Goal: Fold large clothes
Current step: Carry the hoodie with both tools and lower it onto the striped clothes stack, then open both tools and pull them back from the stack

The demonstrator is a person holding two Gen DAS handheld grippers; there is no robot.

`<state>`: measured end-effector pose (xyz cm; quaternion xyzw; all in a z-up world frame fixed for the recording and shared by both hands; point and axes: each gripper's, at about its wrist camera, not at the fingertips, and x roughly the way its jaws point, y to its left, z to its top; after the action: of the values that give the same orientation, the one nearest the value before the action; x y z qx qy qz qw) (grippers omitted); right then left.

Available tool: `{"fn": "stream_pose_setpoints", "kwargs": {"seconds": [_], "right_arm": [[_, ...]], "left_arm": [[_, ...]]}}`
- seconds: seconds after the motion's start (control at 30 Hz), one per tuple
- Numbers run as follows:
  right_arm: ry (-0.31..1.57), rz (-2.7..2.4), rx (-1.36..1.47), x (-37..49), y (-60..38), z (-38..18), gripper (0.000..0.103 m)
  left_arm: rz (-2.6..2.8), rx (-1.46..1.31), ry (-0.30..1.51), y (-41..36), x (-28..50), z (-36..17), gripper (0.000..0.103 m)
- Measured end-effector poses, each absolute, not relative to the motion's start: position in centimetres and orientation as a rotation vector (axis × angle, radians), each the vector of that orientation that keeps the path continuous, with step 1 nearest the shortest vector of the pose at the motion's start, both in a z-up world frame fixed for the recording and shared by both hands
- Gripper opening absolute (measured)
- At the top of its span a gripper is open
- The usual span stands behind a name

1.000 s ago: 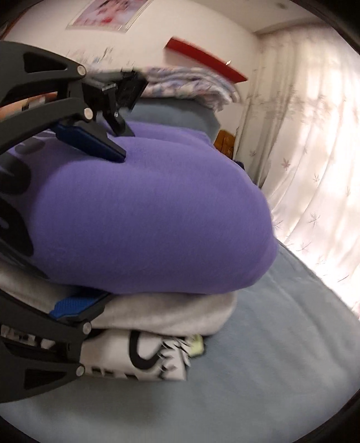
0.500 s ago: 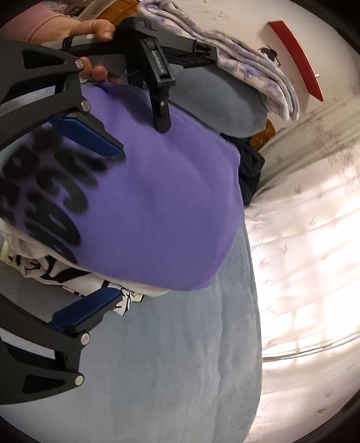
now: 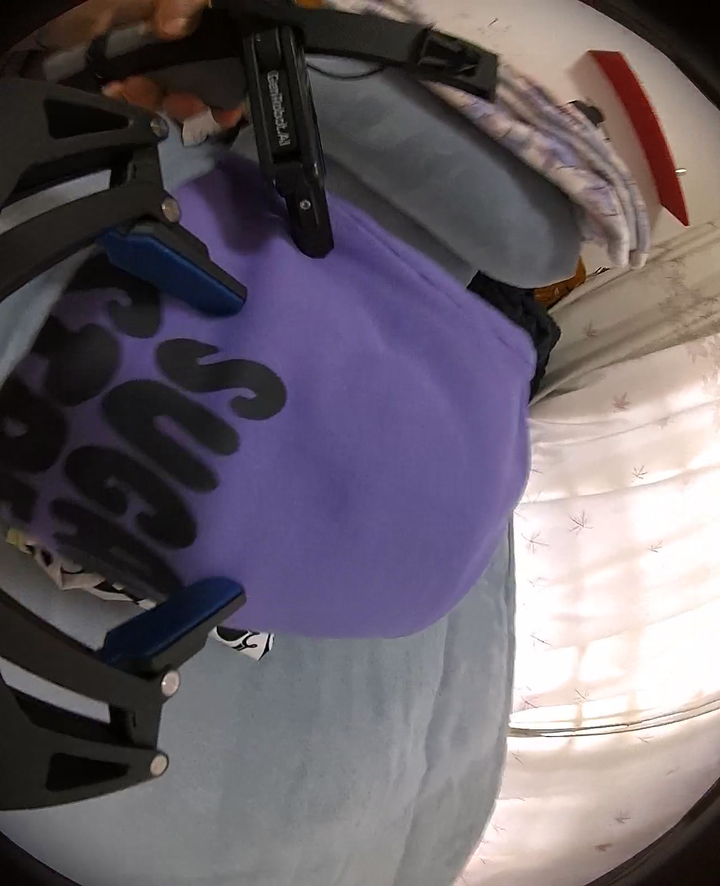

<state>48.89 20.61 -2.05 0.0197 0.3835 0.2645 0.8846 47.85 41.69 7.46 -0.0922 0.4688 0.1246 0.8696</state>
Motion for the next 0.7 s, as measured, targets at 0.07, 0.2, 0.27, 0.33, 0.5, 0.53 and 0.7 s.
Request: {"fn": "stream_pose_setpoints", "kwargs": {"seconds": [0.07,0.2,0.27,0.33,0.5,0.53,0.7], "right_arm": [[0.756,0.512,-0.032,48.2,22.2,-2.7,0.103],[0.707,0.501,-0.064,47.7,23.0,-2.8,0.103],[0.711,0.505,-0.052,47.6,22.6,-2.6,0.103],[0.729,0.502,-0.036,47.3,21.8,-2.3,0.103],[0.786,0.54,-0.049,44.1,20.1,0.6,0.103],[0.785,0.548,-0.058,43.1,19.8,1.3,0.103],[0.771,0.601,-0.036,35.3,15.6,7.8,0.103]], "left_arm": [[0.278,-0.208,0.973,42.1,47.6,6.9,0.103],[0.27,-0.259,0.971,43.1,47.3,6.4,0.103],[0.265,-0.247,0.958,42.9,47.0,6.5,0.103],[0.253,-0.212,0.94,41.9,46.4,7.3,0.103],[0.244,-0.186,0.942,40.0,43.5,9.5,0.103],[0.229,-0.194,0.939,39.4,42.4,10.5,0.103],[0.174,-0.239,0.877,35.9,35.6,16.7,0.103]]}}
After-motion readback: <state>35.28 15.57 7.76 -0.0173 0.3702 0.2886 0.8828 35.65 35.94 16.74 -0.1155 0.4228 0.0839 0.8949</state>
